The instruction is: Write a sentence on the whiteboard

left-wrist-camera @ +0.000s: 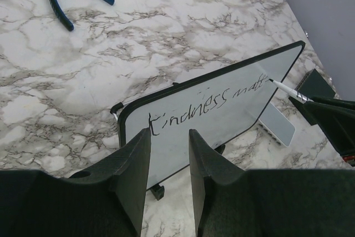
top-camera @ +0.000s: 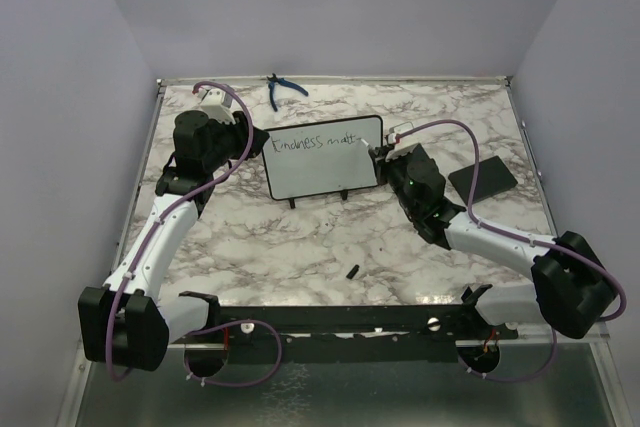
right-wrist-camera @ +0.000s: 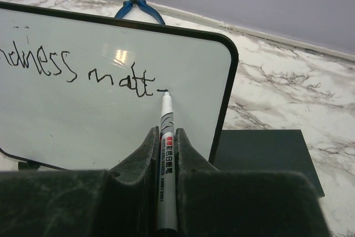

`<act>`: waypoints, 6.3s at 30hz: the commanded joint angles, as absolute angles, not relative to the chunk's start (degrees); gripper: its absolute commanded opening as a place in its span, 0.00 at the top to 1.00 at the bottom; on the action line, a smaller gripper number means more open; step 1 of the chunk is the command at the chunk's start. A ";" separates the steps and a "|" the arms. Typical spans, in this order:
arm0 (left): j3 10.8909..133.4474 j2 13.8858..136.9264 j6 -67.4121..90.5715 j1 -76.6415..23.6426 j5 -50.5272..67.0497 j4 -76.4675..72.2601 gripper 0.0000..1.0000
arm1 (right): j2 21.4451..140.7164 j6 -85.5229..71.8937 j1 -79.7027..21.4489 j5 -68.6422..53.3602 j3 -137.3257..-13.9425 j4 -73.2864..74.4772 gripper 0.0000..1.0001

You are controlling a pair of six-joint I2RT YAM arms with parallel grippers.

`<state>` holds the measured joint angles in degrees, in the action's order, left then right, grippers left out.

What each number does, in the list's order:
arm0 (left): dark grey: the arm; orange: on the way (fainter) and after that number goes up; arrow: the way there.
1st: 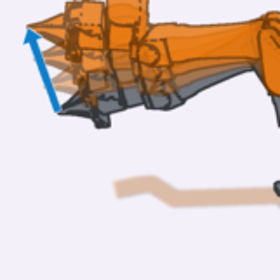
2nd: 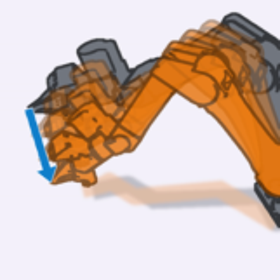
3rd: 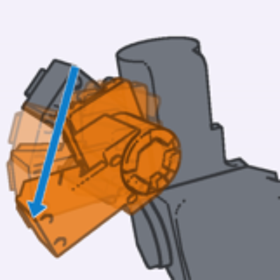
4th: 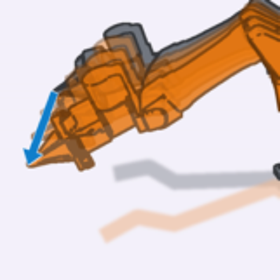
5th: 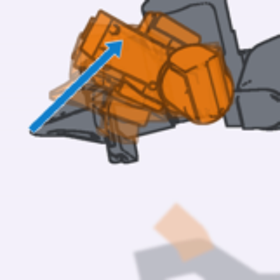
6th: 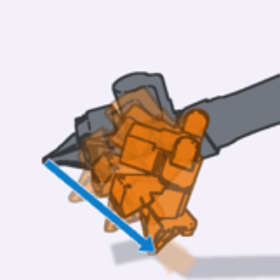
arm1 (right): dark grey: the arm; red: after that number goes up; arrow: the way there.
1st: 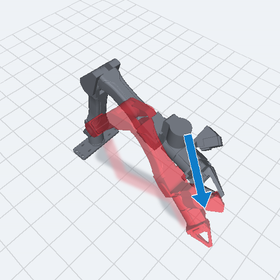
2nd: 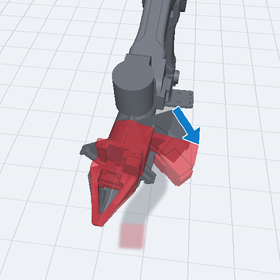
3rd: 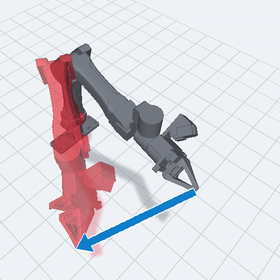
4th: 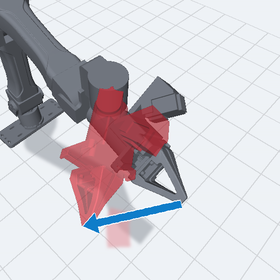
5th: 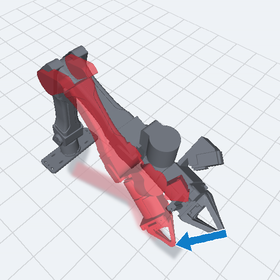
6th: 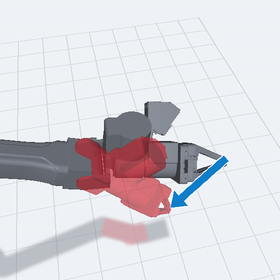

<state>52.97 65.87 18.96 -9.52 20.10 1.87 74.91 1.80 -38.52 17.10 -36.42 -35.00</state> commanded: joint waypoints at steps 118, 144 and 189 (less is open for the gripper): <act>52.38 64.69 17.95 -9.81 19.20 1.57 0.65 | 76.88 4.52 -38.30 19.27 -39.83 -37.45 0.99; 52.47 64.26 17.99 -9.82 19.33 1.56 0.65 | 74.14 1.01 -38.32 20.13 -34.91 -32.97 1.00; 52.47 64.25 18.01 -9.90 19.33 1.54 0.65 | 74.01 3.38 -38.32 23.18 -37.36 -37.09 0.99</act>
